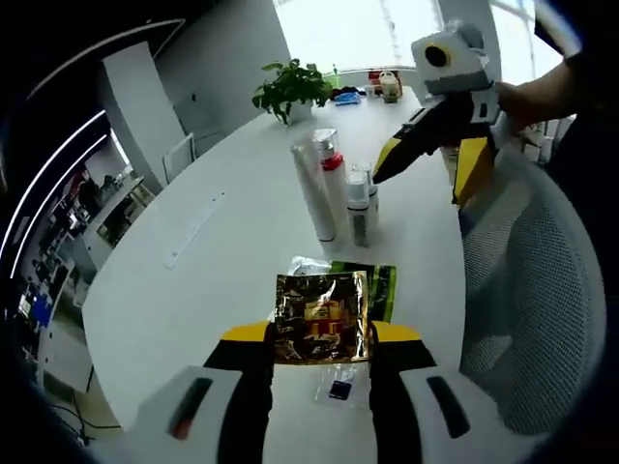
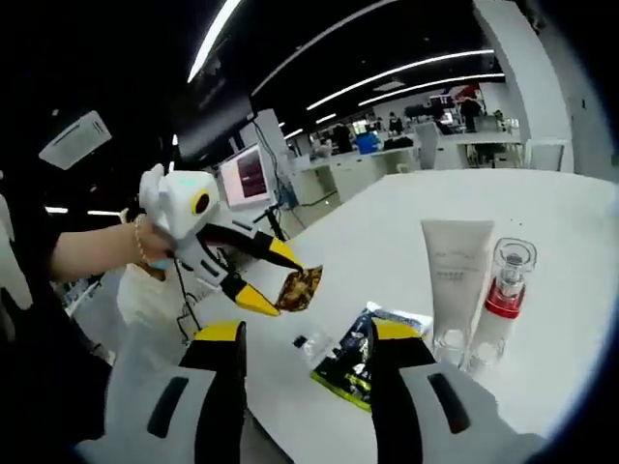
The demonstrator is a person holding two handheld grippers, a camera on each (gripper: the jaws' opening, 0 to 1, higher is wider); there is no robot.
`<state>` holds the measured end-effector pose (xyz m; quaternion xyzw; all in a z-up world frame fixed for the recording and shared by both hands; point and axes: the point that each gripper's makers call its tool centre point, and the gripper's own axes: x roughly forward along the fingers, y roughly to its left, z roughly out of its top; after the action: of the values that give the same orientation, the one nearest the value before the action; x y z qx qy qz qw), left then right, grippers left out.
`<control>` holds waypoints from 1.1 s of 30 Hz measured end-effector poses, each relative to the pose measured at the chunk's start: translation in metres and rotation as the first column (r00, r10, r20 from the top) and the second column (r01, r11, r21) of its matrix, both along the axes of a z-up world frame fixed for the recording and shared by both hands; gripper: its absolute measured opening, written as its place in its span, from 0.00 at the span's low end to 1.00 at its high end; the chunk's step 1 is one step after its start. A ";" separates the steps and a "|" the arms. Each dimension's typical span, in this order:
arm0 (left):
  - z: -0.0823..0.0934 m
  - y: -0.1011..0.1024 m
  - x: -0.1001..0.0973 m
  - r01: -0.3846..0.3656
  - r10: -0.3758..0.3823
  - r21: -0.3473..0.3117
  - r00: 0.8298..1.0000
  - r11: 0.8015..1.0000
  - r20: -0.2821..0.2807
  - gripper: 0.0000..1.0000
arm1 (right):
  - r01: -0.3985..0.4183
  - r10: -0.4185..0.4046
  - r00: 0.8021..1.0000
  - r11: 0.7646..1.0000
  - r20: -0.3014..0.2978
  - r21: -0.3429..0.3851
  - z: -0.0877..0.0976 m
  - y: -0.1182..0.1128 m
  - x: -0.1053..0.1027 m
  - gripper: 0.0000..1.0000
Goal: Arrange the skincare products in the storage area until every visible bottle or jar stands upright without overlapping.
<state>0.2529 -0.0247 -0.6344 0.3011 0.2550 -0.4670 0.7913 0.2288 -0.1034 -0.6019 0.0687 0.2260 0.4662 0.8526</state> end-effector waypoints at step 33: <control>0.039 -0.030 -0.036 0.079 -0.076 -0.080 0.996 0.994 0.045 0.35 | -0.041 0.119 0.962 0.953 -0.244 0.301 0.000 0.047 -0.014 0.01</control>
<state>0.2165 -0.0548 -0.5958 0.2880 0.2075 -0.5010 0.7893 0.2150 -0.0561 -0.6019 0.2454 0.2665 0.5159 0.7763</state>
